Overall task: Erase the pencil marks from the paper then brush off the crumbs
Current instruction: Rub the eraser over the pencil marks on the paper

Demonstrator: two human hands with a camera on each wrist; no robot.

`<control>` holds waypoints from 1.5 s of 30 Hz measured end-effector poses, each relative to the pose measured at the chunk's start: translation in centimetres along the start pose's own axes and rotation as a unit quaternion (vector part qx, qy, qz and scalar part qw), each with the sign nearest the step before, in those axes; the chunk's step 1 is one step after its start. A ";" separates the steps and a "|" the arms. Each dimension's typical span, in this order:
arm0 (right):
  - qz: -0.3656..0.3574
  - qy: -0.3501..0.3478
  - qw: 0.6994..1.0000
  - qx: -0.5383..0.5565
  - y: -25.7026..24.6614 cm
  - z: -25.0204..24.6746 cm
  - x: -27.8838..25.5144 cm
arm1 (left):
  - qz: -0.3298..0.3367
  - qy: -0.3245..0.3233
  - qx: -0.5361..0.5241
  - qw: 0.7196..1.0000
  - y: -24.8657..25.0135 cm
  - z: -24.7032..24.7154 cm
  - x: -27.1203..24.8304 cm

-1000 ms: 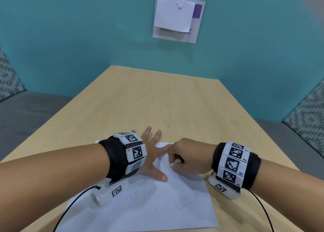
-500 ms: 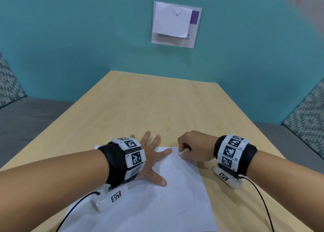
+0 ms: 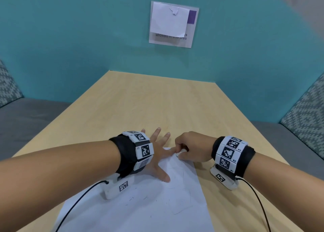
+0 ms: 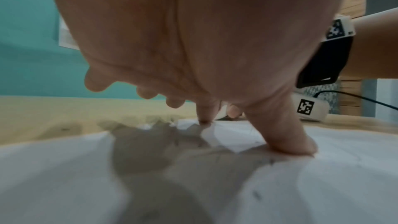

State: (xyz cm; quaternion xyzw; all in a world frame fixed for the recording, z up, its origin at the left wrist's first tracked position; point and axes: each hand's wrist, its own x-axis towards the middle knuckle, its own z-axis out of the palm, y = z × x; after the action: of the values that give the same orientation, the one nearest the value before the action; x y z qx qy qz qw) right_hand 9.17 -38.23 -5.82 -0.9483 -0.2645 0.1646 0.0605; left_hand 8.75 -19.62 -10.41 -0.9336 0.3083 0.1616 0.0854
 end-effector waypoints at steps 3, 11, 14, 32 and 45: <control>-0.054 -0.030 0.998 0.009 -1.7 1.3 -0.9 | -0.001 -0.007 -0.032 0.999 -0.5 0.6 -0.3; -0.026 -0.026 0.999 -0.010 -1.0 0.4 0.1 | -0.014 -0.004 -0.047 0.999 -0.6 0.9 -0.3; -0.055 -0.048 0.997 -0.007 -1.8 1.1 0.0 | -0.013 -0.001 -0.049 0.999 -0.6 0.7 -0.4; -0.068 -0.059 0.996 -0.005 -2.5 1.2 -0.9 | -0.017 -0.003 -0.067 0.998 -0.2 0.5 -0.6; -0.012 -0.013 1.000 -0.006 0.2 0.0 -0.1 | -0.031 -0.013 -0.051 0.998 -0.2 0.5 -0.4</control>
State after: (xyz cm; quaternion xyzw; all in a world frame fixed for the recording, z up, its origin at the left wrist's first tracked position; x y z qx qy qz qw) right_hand 9.17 -38.48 -5.81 -0.9433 -0.2774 0.1743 0.0534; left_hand 8.45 -19.06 -10.68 -0.9437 0.2693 0.1866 0.0464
